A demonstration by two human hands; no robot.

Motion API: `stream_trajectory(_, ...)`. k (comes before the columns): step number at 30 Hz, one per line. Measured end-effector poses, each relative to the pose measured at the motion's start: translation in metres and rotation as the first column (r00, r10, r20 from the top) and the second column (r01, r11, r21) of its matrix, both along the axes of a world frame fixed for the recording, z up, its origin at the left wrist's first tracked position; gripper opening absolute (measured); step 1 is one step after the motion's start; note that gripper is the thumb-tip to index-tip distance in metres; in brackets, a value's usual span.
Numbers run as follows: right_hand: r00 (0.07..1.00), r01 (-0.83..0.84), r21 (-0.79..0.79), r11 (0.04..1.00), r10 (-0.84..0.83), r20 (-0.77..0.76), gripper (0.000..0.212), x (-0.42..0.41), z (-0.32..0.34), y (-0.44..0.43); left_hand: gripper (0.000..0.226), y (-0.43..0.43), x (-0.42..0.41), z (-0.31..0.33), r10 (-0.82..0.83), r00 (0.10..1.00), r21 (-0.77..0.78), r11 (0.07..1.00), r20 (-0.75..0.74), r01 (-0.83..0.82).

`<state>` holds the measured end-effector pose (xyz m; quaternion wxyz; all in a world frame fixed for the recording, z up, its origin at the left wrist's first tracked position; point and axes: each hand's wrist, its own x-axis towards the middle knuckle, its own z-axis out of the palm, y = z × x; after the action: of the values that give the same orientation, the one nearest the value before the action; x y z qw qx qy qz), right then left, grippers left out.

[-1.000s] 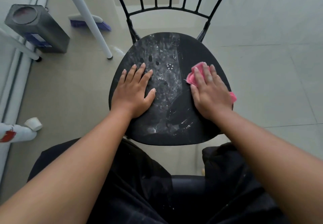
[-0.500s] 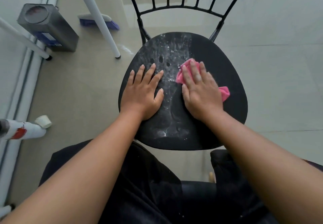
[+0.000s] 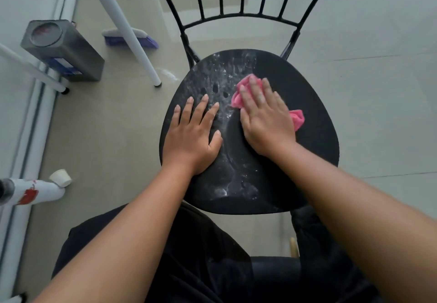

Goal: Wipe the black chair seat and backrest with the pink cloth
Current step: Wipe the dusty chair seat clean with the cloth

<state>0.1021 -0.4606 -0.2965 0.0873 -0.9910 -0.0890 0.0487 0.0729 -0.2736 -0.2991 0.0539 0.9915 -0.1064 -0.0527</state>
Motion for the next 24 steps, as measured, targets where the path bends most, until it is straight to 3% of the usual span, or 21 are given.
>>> stream_trajectory(3,0.941,-0.337,-0.068,0.939,0.338,0.004,0.056,-0.059,0.003,-0.028,0.068,0.0,-0.001,-0.001,0.004,1.0,0.012,1.0,0.002,-0.005)
stream_trajectory(5,0.927,-0.375,-0.087,0.923,0.375,-0.008,0.056,-0.046,0.004,-0.066,0.068,0.0,0.0,-0.002,0.002,1.0,0.001,1.0,-0.001,-0.002)
stream_trajectory(8,0.996,-0.089,-0.069,0.994,0.09,0.007,0.056,0.016,0.001,-0.08,0.069,0.001,-0.001,-0.002,0.006,1.0,-0.008,1.0,-0.003,-0.006)
stream_trajectory(10,0.994,0.107,-0.015,0.994,-0.107,0.007,0.056,0.059,-0.001,-0.05,0.07,0.001,0.0,0.0,0.01,1.0,-0.014,1.0,-0.008,-0.01)
stream_trajectory(12,0.993,0.118,0.01,0.993,-0.118,0.008,0.056,0.076,0.001,-0.011,0.07,0.001,0.0,0.0,0.008,1.0,-0.013,1.0,-0.015,-0.009)
stream_trajectory(16,0.961,-0.273,-0.024,0.962,0.274,0.027,0.054,0.009,0.001,0.0,0.07,0.0,0.0,-0.001,0.005,1.0,-0.006,1.0,-0.015,-0.005)
stream_trajectory(18,0.932,-0.361,-0.043,0.932,0.361,0.014,0.054,0.002,0.002,-0.033,0.07,0.0,0.0,-0.001,0.01,1.0,-0.014,1.0,-0.012,-0.01)
stream_trajectory(21,0.99,-0.136,-0.046,0.99,0.137,0.035,0.055,0.063,0.001,-0.05,0.071,0.0,0.0,-0.002,0.005,1.0,-0.03,1.0,-0.01,-0.005)
stream_trajectory(24,0.996,0.07,-0.004,0.998,-0.07,0.048,0.055,0.11,-0.003,-0.007,0.071,0.0,0.002,-0.002,0.014,1.0,-0.038,0.999,-0.007,-0.014)
